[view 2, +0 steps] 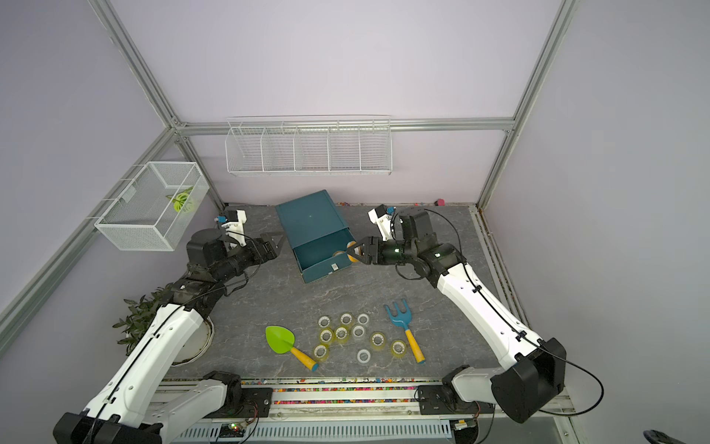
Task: Place the transparent tape into the drawer according to color
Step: Place the tape in the drawer.
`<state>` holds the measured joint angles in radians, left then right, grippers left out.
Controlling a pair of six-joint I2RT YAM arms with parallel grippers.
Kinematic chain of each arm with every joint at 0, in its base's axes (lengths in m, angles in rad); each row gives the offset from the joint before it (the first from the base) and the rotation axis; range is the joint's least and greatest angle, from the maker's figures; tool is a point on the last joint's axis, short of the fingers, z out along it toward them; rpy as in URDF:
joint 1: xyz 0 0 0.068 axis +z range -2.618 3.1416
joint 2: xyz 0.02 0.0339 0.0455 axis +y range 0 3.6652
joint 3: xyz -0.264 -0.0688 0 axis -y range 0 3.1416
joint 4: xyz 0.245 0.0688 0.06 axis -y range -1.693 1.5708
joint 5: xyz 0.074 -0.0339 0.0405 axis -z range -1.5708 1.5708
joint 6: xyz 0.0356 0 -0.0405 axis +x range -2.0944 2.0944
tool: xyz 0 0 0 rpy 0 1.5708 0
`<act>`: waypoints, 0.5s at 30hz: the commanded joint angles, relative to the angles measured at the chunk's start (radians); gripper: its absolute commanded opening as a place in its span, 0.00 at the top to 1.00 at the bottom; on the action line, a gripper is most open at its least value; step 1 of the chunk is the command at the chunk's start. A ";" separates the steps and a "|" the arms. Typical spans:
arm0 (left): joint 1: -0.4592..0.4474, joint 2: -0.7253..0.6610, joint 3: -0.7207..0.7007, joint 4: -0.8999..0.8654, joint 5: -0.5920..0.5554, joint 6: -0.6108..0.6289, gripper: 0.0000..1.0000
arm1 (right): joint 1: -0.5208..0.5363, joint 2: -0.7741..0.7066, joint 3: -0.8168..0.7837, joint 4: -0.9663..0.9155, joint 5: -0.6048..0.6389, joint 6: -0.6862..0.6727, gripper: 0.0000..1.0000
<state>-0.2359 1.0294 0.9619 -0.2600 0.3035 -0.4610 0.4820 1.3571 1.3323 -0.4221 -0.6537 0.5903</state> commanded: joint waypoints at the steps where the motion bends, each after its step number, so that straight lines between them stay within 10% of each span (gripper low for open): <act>1: 0.004 0.005 0.001 0.004 0.001 0.020 0.00 | -0.001 0.097 0.087 0.002 -0.006 -0.014 0.48; 15: 0.004 0.003 0.006 -0.008 -0.024 0.032 0.00 | 0.147 0.427 0.471 -0.331 0.314 -0.277 0.48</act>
<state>-0.2359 1.0317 0.9619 -0.2619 0.2897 -0.4522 0.5892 1.7561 1.7473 -0.6529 -0.4446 0.4065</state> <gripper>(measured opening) 0.998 0.555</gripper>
